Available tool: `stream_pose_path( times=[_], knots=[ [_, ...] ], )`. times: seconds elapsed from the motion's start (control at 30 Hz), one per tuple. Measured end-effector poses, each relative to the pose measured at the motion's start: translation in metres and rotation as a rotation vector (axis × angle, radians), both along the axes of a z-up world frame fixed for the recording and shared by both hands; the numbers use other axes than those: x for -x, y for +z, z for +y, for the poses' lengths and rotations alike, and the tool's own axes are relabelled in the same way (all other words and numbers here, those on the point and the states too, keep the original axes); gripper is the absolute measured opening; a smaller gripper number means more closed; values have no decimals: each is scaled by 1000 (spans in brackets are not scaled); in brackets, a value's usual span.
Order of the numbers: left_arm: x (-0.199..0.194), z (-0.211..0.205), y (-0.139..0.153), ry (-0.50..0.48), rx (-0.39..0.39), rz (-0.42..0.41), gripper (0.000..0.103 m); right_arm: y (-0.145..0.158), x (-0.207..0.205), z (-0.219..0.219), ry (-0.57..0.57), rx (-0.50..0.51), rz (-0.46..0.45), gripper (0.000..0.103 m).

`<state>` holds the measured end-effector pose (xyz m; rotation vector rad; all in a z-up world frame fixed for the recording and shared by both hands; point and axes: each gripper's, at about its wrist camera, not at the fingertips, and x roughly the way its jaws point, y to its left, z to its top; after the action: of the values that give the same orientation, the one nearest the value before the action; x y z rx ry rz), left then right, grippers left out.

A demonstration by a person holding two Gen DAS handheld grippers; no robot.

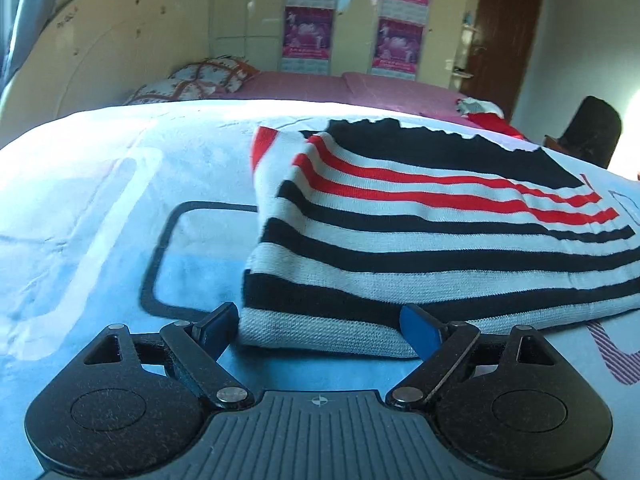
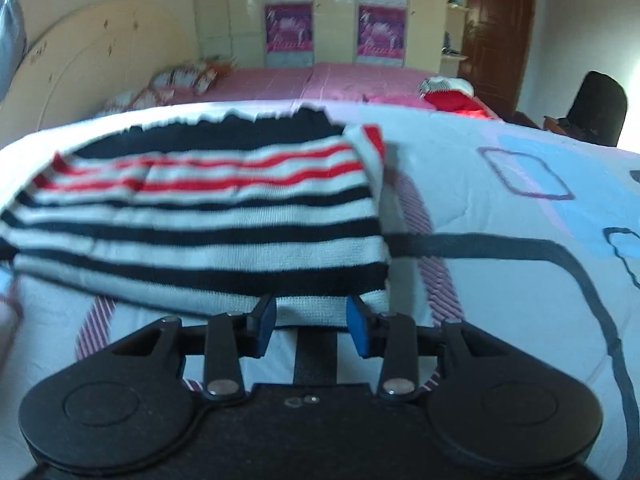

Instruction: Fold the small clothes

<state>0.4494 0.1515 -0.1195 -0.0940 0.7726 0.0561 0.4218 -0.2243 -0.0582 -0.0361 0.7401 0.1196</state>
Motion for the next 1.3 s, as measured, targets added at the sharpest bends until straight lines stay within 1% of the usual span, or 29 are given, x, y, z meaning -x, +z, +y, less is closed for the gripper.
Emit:
stream_pose_path(
  times=[0.07, 0.1, 0.2, 0.27, 0.3, 0.37, 0.43, 0.47, 0.5, 0.57, 0.73, 0.8, 0.83, 0.87, 0.9, 0.93, 0.97, 1.03, 1.13, 1.2, 1.3],
  knots=[
    [13, 1, 11, 17, 11, -33, 87, 9, 11, -5, -4, -38, -46, 41],
    [21, 3, 16, 27, 51, -59, 87, 11, 15, -8, -10, -54, -49, 41],
    [40, 15, 18, 45, 277, -96, 85, 11, 26, -16, -27, -97, -49, 41],
    [45, 22, 9, 69, 425, -84, 66, 10, 34, -18, -24, -136, -50, 41],
    [45, 25, 1, 91, 492, -63, 65, 10, 36, -18, -19, -159, -49, 40],
    [45, 29, -15, 143, 595, -47, 64, 10, 40, -15, -18, -194, -51, 39],
    [47, 33, -27, 188, 672, -78, 64, 10, 42, -10, 0, -214, -50, 31],
    [47, 36, -31, 210, 709, -90, 63, 10, 41, -7, 11, -217, -50, 22],
    [45, 38, -35, 226, 739, -101, 63, 11, 40, -3, 22, -216, -51, 18],
    [39, 39, -40, 241, 769, -126, 63, 11, 36, 6, 46, -212, -53, 18],
    [21, 34, -45, 241, 767, -170, 63, 8, 20, 26, 71, -232, -47, 18],
    [12, 35, -48, 243, 772, -187, 60, 6, 12, 37, 89, -227, -45, 18],
    [8, 36, -50, 251, 774, -191, 52, 6, 6, 43, 100, -221, -44, 18],
    [5, 39, -53, 263, 787, -195, 42, 6, -1, 50, 113, -219, -45, 17],
    [2, 42, -57, 281, 805, -200, 35, 7, -9, 57, 127, -215, -49, 17],
    [0, 45, -62, 301, 822, -206, 23, 7, -16, 64, 134, -206, -54, 17],
    [-1, 46, -67, 311, 837, -215, 19, 8, -24, 70, 141, -201, -56, 16],
    [-6, 44, -68, 316, 834, -227, 19, 9, -42, 85, 160, -198, -58, 15],
    [-12, 45, -72, 345, 878, -248, 20, 6, -63, 106, 187, -174, -50, 12],
    [-14, 43, -73, 354, 889, -262, 20, 1, -73, 117, 204, -148, -39, 11],
    [-18, 40, -72, 364, 873, -269, 20, -7, -77, 127, 220, -117, -26, 9]
  ],
)
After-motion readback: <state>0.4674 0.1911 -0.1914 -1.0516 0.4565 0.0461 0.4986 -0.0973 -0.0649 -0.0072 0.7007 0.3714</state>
